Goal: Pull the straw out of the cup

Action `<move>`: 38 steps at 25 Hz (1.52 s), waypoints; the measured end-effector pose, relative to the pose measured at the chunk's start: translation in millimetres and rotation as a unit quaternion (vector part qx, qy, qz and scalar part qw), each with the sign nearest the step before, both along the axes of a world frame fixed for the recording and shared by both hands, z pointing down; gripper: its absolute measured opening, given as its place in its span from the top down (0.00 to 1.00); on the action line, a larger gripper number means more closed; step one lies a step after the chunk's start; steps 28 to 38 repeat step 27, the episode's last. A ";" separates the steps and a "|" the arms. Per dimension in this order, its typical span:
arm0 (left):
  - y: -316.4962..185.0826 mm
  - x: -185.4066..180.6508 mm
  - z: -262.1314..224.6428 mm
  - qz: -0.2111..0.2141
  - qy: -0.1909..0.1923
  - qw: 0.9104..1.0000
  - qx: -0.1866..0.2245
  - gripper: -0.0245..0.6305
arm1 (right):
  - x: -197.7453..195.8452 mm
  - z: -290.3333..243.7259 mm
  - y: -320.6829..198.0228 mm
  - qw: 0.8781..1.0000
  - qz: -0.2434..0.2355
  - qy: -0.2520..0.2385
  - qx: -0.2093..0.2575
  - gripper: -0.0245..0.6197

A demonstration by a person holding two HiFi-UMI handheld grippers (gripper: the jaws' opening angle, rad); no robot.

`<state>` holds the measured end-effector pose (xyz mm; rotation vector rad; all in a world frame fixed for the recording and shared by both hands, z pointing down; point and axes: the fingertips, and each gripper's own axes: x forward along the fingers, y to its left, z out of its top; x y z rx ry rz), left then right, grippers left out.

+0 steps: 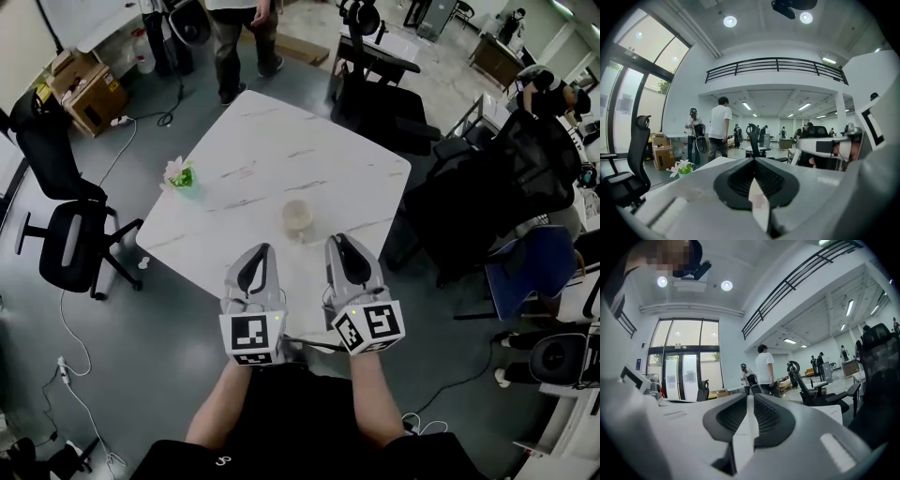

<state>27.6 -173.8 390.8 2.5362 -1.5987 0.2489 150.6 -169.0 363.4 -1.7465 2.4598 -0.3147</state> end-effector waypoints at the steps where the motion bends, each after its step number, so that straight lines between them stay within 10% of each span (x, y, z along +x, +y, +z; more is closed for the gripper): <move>1: 3.3 0.6 -3.6 -0.001 0.001 1.000 0.006 0.96 | 1.8 -1.4 4.7 1.000 -0.002 -0.001 0.002 0.89; 38: 45.5 14.4 -23.8 -0.011 -0.002 0.999 0.035 0.96 | 10.4 -15.6 47.1 0.999 -0.034 -0.013 0.021 0.89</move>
